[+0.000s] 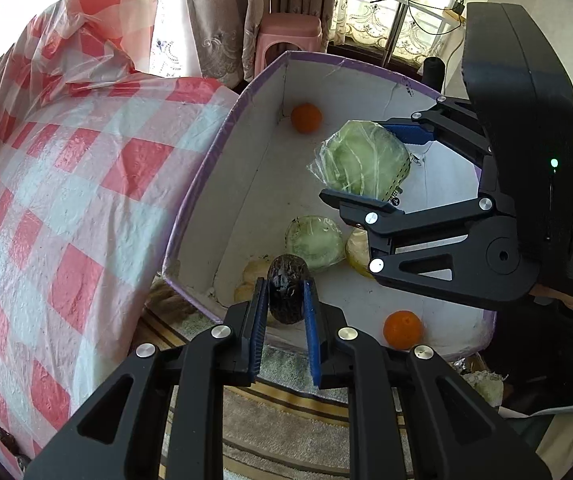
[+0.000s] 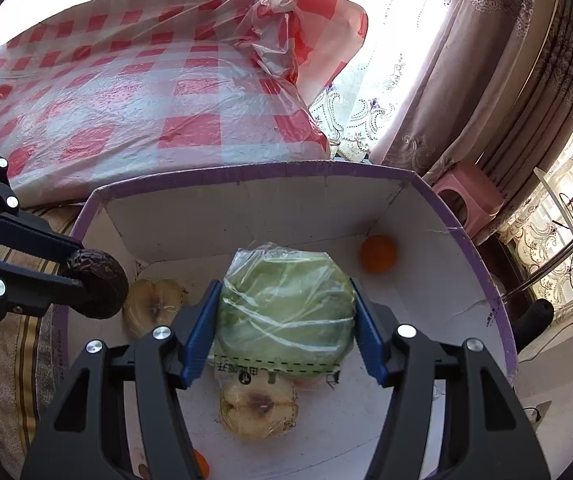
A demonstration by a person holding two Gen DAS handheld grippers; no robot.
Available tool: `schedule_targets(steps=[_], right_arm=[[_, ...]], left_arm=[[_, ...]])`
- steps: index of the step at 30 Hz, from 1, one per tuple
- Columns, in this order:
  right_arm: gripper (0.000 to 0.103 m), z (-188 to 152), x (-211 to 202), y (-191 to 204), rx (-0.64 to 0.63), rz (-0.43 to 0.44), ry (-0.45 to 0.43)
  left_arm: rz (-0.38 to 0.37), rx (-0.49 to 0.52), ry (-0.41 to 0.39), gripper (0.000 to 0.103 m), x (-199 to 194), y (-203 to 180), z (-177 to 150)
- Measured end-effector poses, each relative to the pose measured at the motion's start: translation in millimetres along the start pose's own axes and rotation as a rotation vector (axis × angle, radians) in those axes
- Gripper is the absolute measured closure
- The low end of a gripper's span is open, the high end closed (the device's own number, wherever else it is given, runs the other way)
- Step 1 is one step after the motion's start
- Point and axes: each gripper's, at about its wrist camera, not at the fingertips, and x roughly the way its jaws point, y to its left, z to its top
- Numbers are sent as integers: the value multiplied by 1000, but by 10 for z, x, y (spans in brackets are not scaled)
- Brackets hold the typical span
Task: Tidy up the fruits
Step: 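Open both tools to drop the mangosteen and cabbage into the box, then move both open tools back over the two remaining mangosteens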
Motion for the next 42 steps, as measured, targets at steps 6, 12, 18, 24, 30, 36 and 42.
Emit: schedule_targets(steps=[6,12,18,24,30,36,42], right_arm=[[41,-3,50,-13,10,-4,17],[29,12,33,-20,14,-21,3],[25,20,27,-14,14,-27,1],[12,73,-85,25,28,-8,-46],[5,200,-259,176,47,48,-103],[3,320,-345,527,18,137,-123],[2,406,-408,887,-2,224,-138]], left_arm=[[-36,-27,20,88,104,-2,42],[-42,-50,7,67,57,41,7],[-15,-60,-50,47,-149,117,-29],[55,-86,-128,27,-470,249,-135],[141,-146,-227,16,-880,471,-380],[297,-249,-310,16,-1286,812,-835],[483,-368,-349,16,-1637,1158,-1389]])
